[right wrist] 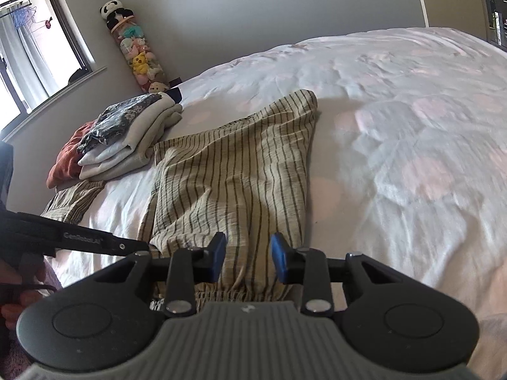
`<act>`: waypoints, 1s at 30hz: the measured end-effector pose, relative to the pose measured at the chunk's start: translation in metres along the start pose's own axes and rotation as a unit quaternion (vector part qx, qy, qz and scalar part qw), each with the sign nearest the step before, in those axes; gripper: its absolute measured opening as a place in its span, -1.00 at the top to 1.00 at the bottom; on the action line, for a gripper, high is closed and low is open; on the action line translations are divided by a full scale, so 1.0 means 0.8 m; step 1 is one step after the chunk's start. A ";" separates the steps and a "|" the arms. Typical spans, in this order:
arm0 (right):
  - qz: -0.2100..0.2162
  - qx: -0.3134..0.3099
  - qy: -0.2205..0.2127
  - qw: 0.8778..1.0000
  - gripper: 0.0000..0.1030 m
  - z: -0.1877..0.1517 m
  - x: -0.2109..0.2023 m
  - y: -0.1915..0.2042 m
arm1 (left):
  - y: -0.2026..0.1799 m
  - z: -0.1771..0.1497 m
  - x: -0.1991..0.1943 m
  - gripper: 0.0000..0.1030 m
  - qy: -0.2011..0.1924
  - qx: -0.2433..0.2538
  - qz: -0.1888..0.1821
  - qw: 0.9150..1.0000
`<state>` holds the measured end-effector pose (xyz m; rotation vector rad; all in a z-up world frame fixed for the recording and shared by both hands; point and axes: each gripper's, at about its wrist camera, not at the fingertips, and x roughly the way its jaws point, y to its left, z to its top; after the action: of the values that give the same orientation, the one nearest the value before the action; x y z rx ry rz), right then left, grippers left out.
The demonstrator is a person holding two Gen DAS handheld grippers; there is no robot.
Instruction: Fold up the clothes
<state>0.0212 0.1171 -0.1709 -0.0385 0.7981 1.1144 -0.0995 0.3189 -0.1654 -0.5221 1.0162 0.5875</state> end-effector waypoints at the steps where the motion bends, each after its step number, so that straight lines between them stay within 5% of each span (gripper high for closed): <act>1: -0.003 -0.005 0.002 1.000 0.31 -0.001 0.000 0.003 | 0.000 -0.003 0.004 0.65 0.007 0.001 0.005 1.000; 11: -0.064 0.026 0.082 0.994 0.30 -0.010 0.039 -0.016 | -0.006 -0.017 0.054 0.65 0.089 0.021 0.031 0.995; 14: -0.079 0.011 0.088 0.993 0.29 -0.014 0.043 -0.011 | -0.007 -0.020 0.059 0.63 0.088 0.034 0.033 0.995; 20: -0.102 -0.054 0.068 0.991 0.28 -0.019 0.039 0.012 | 0.010 -0.020 0.027 0.63 0.039 0.010 -0.044 0.998; 24: -0.097 -0.078 0.037 0.992 0.01 -0.015 0.018 0.021 | 0.017 -0.020 -0.005 0.60 -0.008 0.013 -0.100 0.995; 30: -0.094 -0.125 0.003 0.988 -0.42 -0.014 -0.015 0.034 | -0.010 -0.018 -0.032 0.51 -0.074 0.124 -0.089 0.986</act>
<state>-0.0099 0.1157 -0.1623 -0.3213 0.6421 1.0299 -0.1134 0.2987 -0.1480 -0.3398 0.8758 0.3297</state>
